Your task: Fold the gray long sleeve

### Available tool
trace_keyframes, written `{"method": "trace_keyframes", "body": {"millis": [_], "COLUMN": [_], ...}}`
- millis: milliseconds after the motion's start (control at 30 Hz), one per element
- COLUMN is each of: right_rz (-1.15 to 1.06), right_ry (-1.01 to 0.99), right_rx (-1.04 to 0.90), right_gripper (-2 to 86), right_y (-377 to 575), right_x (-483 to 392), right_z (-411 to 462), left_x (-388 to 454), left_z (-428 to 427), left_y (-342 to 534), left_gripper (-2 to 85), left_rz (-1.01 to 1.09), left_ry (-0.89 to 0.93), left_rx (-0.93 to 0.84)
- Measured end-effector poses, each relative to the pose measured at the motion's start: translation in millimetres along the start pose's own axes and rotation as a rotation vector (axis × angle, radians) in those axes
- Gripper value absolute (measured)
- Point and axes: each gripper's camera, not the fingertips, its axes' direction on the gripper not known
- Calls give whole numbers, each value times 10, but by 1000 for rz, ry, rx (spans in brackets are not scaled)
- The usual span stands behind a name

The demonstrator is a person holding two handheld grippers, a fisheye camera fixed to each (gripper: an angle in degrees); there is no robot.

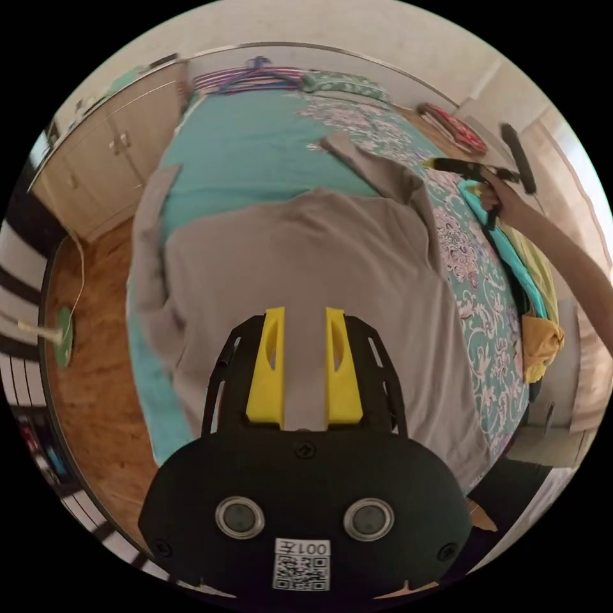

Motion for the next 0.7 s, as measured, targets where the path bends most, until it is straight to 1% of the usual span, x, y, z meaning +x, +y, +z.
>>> {"method": "trace_keyframes", "body": {"millis": [67, 133, 200, 300, 333, 433, 500, 533, 600, 633, 700], "right_rz": [-17, -14, 0, -22, -19, -8, 95, 129, 252, 283, 431], "right_ry": [-29, -63, -123, -243, -247, -325, -328, -319, -270, -263, -238], "right_rx": [-69, -117, -200, -324, -315, -248, -6, 38, 180, 199, 227], "right_gripper": [123, 116, 98, 44, 35, 14, 8, 8, 5, 4, 2], "right_y": [-235, -435, -642, -737, -738, -678, -376, -270, 240, 371, 942], "right_x": [57, 157, 339, 558, 609, 894, 1248, 1348, 1734, 1821, 2134], "right_z": [209, 354, 533, 735, 716, 427, -265, -448, -1163, -1315, -1884], "left_x": [174, 315, 420, 383, 373, 358, 418, 440, 535, 554, 591], "left_z": [238, 496, 817, 869, 878, 928, 979, 994, 1047, 1058, 1096], "left_y": [-381, -707, -978, -1034, -1021, -1023, -1119, -1141, -1209, -1220, -1240], "left_gripper": [49, 43, 32, 23, 23, 20, 18, 18, 17, 17, 17], "left_rz": [83, 152, 214, 199, 193, 167, 168, 171, 194, 196, 185], "left_ry": [18, 15, -37, -9, -3, 14, -4, -12, -47, -53, -56], "left_rx": [-14, -67, -175, -154, -142, -119, -163, -174, -203, -206, -201]}}
